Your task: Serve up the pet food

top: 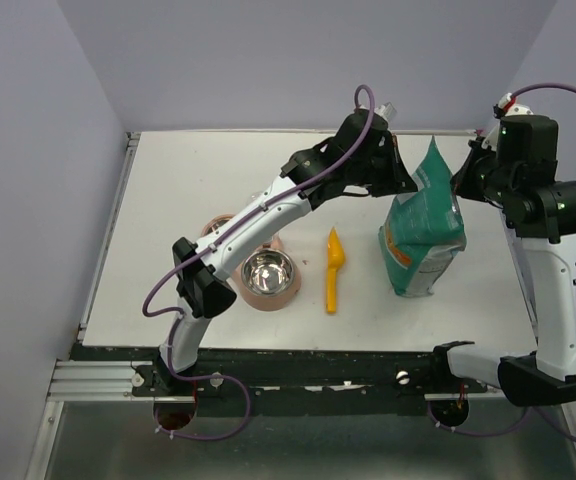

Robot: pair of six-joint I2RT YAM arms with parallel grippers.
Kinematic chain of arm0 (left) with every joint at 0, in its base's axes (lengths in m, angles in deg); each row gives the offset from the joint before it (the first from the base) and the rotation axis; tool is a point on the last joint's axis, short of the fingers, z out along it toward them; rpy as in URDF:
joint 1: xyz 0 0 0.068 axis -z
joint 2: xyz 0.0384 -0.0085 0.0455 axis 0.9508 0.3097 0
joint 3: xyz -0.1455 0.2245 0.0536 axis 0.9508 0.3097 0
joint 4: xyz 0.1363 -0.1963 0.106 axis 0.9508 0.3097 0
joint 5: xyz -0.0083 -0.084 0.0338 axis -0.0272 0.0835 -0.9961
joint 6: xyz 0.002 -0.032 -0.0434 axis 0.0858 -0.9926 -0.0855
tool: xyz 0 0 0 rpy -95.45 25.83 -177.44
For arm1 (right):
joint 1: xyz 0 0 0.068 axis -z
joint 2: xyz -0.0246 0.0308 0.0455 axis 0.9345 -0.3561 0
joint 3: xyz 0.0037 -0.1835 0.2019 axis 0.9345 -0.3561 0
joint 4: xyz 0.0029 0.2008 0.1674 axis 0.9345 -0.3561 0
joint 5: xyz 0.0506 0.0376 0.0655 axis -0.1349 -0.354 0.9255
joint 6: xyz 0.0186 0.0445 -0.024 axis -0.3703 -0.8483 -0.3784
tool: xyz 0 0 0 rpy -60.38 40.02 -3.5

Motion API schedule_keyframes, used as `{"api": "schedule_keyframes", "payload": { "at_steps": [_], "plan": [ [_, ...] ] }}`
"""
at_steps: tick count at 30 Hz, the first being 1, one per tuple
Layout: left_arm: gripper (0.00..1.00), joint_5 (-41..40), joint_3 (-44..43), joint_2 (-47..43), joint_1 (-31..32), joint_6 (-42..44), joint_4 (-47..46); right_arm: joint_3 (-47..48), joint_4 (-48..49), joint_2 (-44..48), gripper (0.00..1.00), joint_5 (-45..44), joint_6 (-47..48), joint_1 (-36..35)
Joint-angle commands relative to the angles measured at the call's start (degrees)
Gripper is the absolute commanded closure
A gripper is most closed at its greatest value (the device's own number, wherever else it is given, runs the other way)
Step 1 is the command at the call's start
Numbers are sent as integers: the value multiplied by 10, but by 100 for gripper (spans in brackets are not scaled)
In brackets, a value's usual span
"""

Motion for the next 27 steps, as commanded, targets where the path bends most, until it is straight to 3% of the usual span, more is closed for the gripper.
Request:
{"api": "schedule_keyframes", "payload": {
  "at_steps": [1, 6, 7, 8, 9, 11, 18, 21, 27],
  "plan": [
    [100, -25, 6, -17, 0, 39, 52, 1, -16, 1, 99, -63, 17, -6],
    [98, 52, 48, -41, -4, 41, -47, -11, 10, 15, 99, 25, 12, -8],
    [88, 58, 55, -49, -5, 35, -64, -11, 10, 12, 99, 37, 5, -7],
    [68, 57, 63, -58, -5, 21, -80, -16, 17, 14, 99, 52, -1, -7],
    [58, 54, 67, -65, -5, 13, -103, -25, 23, 18, 99, 62, -5, -7],
    [50, 48, 59, -62, -6, -14, -118, -43, 37, 29, 99, 66, -15, -7],
    [48, 47, -6, -9, -9, -78, -95, -69, 53, 41, 99, 99, -24, -7],
    [57, 41, 8, -9, -9, -79, -93, -65, 54, 41, 99, 100, -28, -7],
    [58, 40, 1, 7, -8, -79, -89, -51, 49, 35, 99, 97, -28, -7]
  ]
}}
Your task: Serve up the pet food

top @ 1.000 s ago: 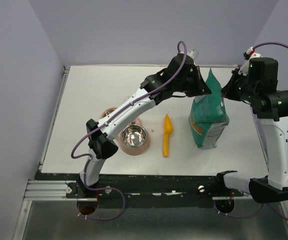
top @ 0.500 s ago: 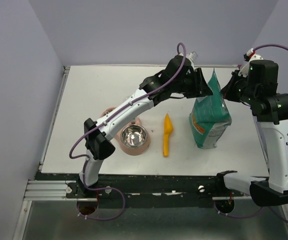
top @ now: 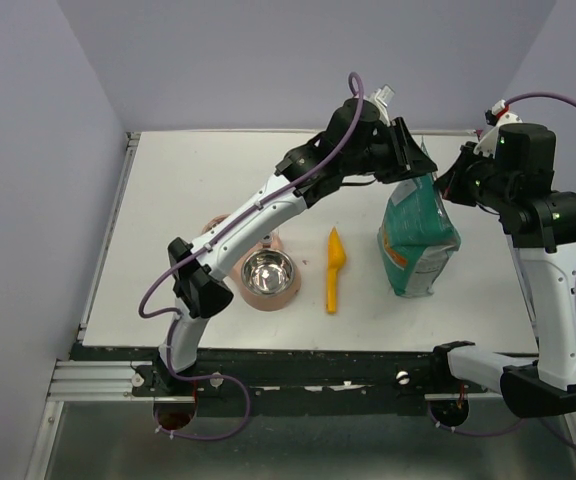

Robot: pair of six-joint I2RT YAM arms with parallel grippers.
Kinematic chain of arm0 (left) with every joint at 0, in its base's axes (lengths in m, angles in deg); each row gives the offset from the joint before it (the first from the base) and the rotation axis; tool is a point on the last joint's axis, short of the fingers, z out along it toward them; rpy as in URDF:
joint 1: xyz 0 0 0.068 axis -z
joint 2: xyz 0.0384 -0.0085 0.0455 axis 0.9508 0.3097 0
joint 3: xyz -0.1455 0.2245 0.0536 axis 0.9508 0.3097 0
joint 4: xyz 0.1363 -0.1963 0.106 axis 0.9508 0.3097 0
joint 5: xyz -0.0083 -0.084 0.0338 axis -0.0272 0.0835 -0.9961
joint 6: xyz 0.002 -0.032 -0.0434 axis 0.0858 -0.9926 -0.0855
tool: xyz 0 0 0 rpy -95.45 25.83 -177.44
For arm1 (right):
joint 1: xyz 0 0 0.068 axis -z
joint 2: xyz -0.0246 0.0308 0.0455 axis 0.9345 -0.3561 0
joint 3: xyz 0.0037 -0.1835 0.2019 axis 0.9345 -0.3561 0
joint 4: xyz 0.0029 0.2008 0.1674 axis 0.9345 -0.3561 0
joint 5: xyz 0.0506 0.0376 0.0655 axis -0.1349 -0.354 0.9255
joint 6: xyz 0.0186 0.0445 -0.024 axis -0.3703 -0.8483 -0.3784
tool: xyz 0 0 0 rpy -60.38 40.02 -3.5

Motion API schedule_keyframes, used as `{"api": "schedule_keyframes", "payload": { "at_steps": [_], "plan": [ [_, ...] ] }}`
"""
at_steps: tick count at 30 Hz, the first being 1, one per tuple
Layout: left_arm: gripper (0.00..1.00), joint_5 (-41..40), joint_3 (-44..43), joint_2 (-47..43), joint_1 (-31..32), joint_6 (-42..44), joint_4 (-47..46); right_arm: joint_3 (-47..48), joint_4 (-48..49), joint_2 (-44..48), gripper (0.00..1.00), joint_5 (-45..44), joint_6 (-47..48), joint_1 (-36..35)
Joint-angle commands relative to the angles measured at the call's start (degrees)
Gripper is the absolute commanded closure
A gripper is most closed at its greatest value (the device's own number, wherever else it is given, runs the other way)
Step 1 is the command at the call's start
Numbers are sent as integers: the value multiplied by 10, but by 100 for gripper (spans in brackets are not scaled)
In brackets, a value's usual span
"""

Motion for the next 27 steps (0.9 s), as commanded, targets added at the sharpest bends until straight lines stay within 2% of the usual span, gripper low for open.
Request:
{"api": "schedule_keyframes", "payload": {
  "at_steps": [1, 7, 11, 18, 20, 25, 27],
  "plan": [
    [58, 1, -8, 22, 0, -15, 8, 13, -5, -2, 99, 16, -5, -3],
    [58, -9, -6, 26, 4, -9, 36, 22, -5, -8, 99, 19, -6, -3],
    [76, -4, -3, 33, 5, -17, 24, 25, -5, -11, 99, 24, -7, -3],
    [73, -3, -25, 50, 9, -14, 32, 23, -9, -14, 99, 21, -1, -3],
    [77, -3, -19, 51, 12, -15, 32, 25, -14, -16, 99, 17, 3, -3],
    [100, -16, -23, 50, 12, 9, 32, 29, -38, -20, 99, 3, 19, -4],
    [100, -25, -34, 49, 13, 20, 36, 23, -45, -19, 99, 4, 24, -3]
  ]
}}
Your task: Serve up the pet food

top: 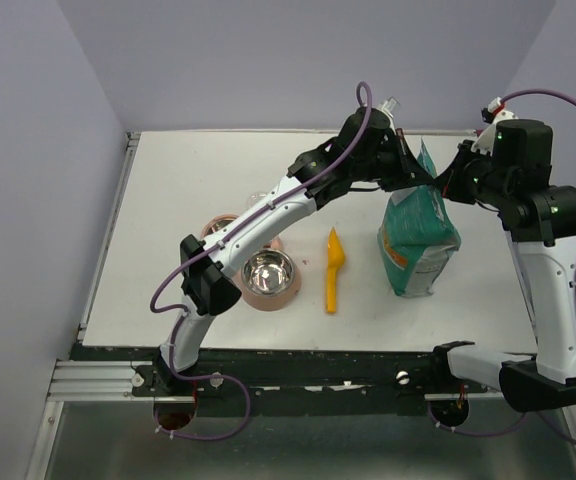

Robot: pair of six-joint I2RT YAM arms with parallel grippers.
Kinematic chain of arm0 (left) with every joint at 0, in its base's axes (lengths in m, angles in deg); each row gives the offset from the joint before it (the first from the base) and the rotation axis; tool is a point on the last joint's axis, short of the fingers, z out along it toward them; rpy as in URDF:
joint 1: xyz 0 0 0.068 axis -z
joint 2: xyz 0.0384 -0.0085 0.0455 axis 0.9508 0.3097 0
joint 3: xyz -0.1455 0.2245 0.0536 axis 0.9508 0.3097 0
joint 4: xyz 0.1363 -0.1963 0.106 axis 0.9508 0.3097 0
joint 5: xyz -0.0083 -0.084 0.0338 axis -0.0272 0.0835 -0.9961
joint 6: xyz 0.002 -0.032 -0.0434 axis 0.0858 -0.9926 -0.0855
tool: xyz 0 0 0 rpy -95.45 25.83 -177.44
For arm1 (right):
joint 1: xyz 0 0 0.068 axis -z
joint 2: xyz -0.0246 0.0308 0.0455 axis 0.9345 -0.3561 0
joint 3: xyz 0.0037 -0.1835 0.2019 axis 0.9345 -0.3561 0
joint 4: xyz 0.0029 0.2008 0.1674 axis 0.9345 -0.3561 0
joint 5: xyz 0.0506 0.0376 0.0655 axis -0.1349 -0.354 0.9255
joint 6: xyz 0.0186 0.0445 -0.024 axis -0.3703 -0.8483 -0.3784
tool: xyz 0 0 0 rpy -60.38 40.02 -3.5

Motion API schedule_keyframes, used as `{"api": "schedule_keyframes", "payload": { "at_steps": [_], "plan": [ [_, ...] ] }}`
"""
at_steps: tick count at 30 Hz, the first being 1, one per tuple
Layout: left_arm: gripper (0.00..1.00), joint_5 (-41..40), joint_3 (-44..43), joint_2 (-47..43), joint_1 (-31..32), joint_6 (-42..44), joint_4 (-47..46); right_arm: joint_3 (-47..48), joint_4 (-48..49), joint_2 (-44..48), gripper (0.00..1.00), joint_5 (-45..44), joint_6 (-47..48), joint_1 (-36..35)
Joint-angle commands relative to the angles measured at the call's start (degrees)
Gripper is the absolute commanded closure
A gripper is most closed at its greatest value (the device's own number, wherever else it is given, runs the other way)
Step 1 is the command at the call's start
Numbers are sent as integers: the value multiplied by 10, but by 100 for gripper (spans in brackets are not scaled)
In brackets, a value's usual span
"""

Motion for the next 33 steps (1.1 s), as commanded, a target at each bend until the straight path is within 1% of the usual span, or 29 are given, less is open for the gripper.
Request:
{"api": "schedule_keyframes", "payload": {
  "at_steps": [1, 3, 5, 7, 10, 12, 13, 14, 15, 18, 21, 25, 27, 30, 33],
  "plan": [
    [100, -25, -25, 8, 8, 28, 21, 5, -36, -2, 98, -4, 21, -3],
    [100, -36, -26, 3, 11, 29, 30, 0, -43, -4, 88, -8, 27, -4],
    [100, -48, -35, 1, 14, 24, 49, 0, -48, -10, 77, -9, 32, -5],
    [100, -62, -52, 4, 17, 21, 70, 6, -50, -14, 70, -9, 32, -5],
    [100, -76, -63, 4, 20, 23, 85, 15, -53, -23, 68, -16, 28, -10],
    [100, -87, -67, 3, 23, 26, 90, 20, -64, -31, 68, -53, 29, -22],
    [100, -90, -69, 3, 24, 30, 90, 19, -69, -32, 70, -72, 29, -32],
    [100, -93, -72, 2, 25, 36, 92, 15, -69, -33, 74, -96, 29, -46],
    [100, -96, -74, 2, 26, 39, 92, 11, -65, -33, 82, -114, 27, -58],
    [100, -103, -77, 2, 28, 46, 100, 11, -67, -36, 99, -174, 19, -96],
    [100, -121, -81, 3, 30, 71, 118, 32, -91, -53, 99, -255, 11, -122],
    [100, -110, -75, 7, 31, 81, 114, 73, -116, -64, 99, -367, -3, -166],
    [100, -104, -74, 8, 30, 79, 109, 95, -122, -67, 99, -393, -2, -171],
    [100, -87, -74, 10, 29, 79, 92, 132, -137, -78, 99, -406, 5, -174],
    [100, -53, -54, -4, 24, 77, 56, 146, -124, -76, 99, -387, 20, -174]
  ]
}}
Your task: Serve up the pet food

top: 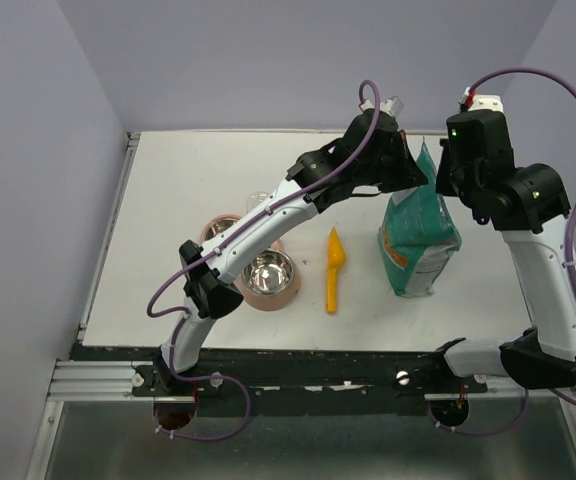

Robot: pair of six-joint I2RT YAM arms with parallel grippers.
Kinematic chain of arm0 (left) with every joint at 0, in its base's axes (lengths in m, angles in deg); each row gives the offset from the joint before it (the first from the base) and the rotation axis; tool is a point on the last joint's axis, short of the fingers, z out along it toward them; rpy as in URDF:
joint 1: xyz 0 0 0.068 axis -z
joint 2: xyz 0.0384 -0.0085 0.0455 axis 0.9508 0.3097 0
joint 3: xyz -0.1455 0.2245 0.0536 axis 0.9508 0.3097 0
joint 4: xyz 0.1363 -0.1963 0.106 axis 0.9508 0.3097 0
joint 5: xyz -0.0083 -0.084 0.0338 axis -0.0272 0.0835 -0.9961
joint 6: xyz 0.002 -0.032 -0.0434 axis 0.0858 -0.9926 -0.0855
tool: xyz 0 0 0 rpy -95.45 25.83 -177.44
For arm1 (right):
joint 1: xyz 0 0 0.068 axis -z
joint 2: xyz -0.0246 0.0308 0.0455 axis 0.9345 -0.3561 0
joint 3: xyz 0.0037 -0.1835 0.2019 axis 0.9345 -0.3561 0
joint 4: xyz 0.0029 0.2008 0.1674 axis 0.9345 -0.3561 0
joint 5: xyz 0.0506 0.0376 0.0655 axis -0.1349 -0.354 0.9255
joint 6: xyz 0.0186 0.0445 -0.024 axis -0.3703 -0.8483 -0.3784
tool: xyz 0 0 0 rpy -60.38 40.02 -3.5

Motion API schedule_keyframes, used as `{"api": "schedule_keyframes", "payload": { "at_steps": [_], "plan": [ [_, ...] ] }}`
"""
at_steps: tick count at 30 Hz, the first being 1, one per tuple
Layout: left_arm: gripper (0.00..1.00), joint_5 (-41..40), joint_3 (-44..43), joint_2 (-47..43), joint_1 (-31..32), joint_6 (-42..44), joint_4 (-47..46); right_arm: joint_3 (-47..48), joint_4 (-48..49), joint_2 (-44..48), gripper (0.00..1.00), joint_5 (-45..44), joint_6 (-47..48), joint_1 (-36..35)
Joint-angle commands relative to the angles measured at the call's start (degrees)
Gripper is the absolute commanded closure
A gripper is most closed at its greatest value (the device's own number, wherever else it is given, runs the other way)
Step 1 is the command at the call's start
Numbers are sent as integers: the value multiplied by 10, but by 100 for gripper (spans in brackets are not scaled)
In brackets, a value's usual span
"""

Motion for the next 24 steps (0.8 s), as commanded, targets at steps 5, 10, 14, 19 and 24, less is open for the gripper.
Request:
{"api": "schedule_keyframes", "payload": {
  "at_steps": [5, 10, 14, 19, 24],
  "plan": [
    [55, 54, 36, -36, -10, -22, -63, 19, 2, 10, 99, -8, 16, -3],
    [46, 71, 38, -36, -12, -58, -67, 19, 6, 25, 99, 34, -18, -2],
    [47, 71, 63, -48, -12, -58, -63, 18, -31, 37, 99, 40, -73, -2],
    [43, 84, 88, -64, -12, -61, -83, 2, -51, 76, 89, 55, -120, -2],
    [33, 94, 67, -46, -11, -65, -71, 0, -90, 72, 73, 85, -136, -2]
  ]
}}
